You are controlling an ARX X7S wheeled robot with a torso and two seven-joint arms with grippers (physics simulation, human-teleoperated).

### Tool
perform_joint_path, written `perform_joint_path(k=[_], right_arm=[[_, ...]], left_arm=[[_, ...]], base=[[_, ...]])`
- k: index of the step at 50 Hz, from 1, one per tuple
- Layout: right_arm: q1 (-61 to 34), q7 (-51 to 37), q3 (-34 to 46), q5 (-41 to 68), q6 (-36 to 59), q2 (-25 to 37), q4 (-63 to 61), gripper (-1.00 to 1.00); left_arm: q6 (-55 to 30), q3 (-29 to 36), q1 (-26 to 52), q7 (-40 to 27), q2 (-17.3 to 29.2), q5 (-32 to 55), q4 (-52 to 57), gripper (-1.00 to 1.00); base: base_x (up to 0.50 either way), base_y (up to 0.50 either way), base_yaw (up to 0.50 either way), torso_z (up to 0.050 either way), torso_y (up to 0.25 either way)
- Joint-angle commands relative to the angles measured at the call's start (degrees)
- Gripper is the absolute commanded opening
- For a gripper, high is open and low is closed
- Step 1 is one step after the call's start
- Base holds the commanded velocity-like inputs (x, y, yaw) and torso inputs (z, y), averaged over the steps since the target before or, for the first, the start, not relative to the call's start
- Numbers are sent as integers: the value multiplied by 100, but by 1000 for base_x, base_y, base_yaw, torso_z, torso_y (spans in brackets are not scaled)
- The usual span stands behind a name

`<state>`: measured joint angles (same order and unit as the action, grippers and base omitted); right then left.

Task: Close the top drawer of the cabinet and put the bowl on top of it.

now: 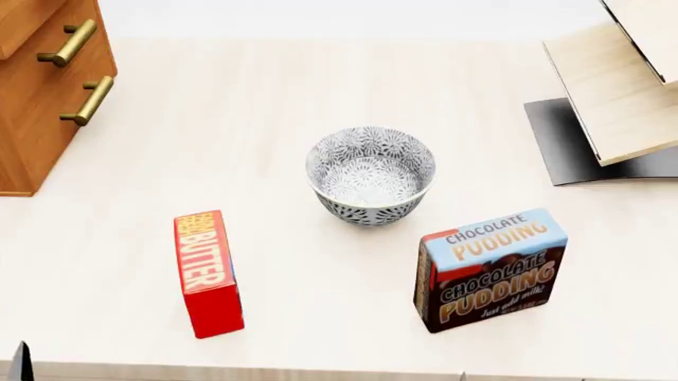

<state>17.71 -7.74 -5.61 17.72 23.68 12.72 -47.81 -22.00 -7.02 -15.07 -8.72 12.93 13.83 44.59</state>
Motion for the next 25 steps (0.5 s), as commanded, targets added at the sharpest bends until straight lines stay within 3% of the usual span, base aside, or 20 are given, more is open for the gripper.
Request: perform_joint_path(k=[1, 17, 25], right_arm=[[143, -95, -48, 146, 122, 136, -378, 100], [119, -194, 42, 169, 78, 235, -331, 100], [160, -228, 61, 195, 19, 272, -330, 100]], left_arm=[[-138, -46, -128, -75, 128, 84, 358, 100], [-166, 72, -80, -238, 186, -24, 340, 100], [-141, 84, -83, -263, 212, 7, 329, 100]], base=[[0, 0, 0, 0, 0], [0, 0, 0, 0, 0], [0, 0, 0, 46, 56]])
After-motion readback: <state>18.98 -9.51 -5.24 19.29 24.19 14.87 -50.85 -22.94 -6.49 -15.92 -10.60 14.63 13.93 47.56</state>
